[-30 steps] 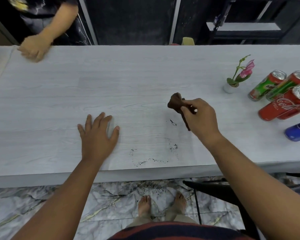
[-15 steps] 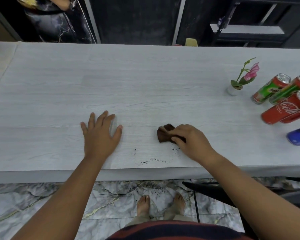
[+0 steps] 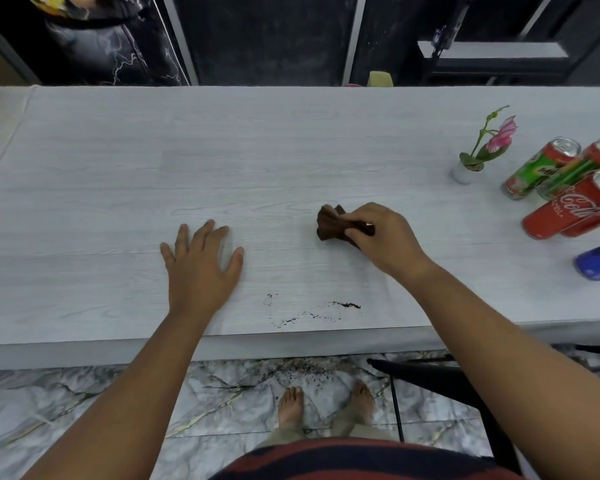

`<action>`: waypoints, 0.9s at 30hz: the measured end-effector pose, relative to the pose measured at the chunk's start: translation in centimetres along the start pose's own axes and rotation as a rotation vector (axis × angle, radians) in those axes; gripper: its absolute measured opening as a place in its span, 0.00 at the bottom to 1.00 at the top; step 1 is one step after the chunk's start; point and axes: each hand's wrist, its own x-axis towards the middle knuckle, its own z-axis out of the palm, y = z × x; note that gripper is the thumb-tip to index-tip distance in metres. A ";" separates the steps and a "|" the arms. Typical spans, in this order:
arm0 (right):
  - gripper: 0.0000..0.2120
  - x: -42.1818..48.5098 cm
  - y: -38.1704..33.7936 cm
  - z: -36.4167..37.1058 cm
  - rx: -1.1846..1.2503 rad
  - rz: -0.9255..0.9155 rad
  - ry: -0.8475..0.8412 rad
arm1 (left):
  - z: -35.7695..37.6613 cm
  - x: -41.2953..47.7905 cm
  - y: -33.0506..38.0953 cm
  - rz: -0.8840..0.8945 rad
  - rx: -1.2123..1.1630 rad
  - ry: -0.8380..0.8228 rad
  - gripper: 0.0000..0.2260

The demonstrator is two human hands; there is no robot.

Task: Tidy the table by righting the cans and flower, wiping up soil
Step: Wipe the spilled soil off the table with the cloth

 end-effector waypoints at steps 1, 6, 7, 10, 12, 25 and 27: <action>0.15 0.3 0.0 0.4 -0.060 -0.021 -0.046 | 0.0 0.0 0.0 0.001 0.001 -0.001 0.27; 0.14 -2.9 0.0 2.0 -0.159 -0.127 -0.108 | -0.1 -0.1 0.1 -0.004 0.002 -0.001 0.26; 0.15 -4.1 0.0 2.2 -0.155 -0.152 -0.113 | 0.0 -0.1 0.0 -0.005 0.002 -0.001 0.26; 0.15 -8.1 0.0 2.7 -0.139 -0.220 -0.146 | -0.2 -0.1 -0.1 0.001 -0.002 -0.004 0.27; 0.15 -9.6 -0.1 2.6 -0.117 -0.234 -0.188 | -0.2 -0.2 0.0 -0.001 -0.007 -0.015 0.27; 0.19 0.9 -8.6 8.7 -0.054 -0.348 -0.278 | -2.6 -1.6 -4.2 0.116 -0.129 -0.064 0.23; 0.18 0.6 -9.0 9.8 -0.104 -0.375 -0.347 | -2.6 -1.6 -4.0 0.098 -0.137 -0.043 0.22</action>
